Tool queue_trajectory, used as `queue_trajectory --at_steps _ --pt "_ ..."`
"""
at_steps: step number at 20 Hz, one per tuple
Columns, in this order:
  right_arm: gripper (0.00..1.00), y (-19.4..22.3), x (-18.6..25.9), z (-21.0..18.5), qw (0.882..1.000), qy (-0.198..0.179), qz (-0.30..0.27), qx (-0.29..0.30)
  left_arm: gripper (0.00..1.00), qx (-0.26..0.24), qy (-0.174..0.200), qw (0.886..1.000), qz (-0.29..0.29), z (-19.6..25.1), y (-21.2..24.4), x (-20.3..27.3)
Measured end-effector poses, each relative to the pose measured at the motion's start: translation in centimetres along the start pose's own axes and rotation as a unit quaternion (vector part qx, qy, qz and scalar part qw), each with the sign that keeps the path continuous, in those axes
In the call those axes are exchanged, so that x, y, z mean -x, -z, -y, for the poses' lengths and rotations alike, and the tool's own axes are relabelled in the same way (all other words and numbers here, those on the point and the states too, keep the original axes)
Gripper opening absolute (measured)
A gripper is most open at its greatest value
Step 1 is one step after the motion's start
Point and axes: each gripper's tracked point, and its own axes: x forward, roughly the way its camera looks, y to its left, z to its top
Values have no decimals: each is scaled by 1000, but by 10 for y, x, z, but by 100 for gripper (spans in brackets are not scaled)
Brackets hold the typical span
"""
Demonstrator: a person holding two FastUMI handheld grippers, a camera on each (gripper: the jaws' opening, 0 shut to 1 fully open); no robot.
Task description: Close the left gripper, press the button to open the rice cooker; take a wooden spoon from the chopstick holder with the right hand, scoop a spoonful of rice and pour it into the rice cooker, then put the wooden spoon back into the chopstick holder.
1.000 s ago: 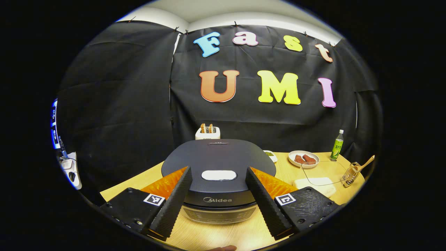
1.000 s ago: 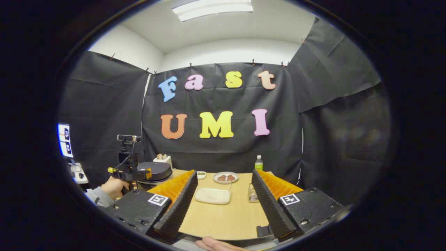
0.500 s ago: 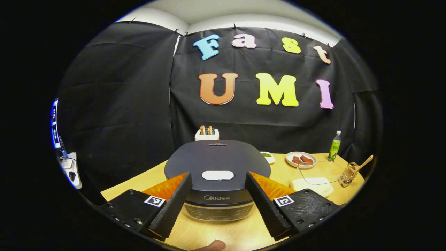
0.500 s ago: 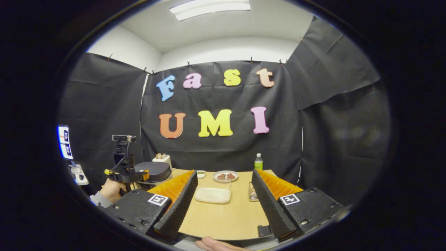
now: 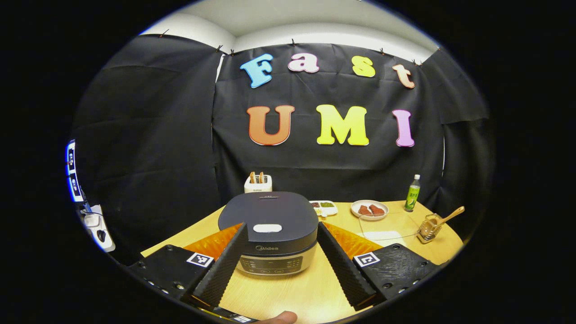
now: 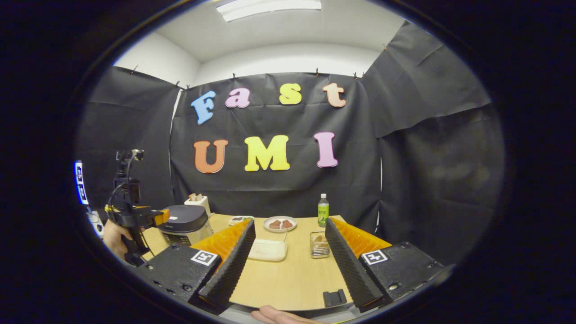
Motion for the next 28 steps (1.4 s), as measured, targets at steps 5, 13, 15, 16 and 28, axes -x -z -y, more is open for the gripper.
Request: queue_trajectory --at_steps 5,13,15,16,28 --pt "100 -2 2 3 1000 9 -1 7 98 3 9 999 38 12 -32 49" --pt "100 -20 21 -1 999 12 21 26 96 8 46 998 52 42 -42 109" --pt "99 -21 23 -2 999 13 25 28 97 -6 46 996 72 45 -53 123" --pt "100 -22 23 -3 999 12 26 28 96 -14 43 996 80 44 -56 129" --pt "99 -11 10 -8 1000 13 2 21 96 -48 57 991 108 70 -64 180"
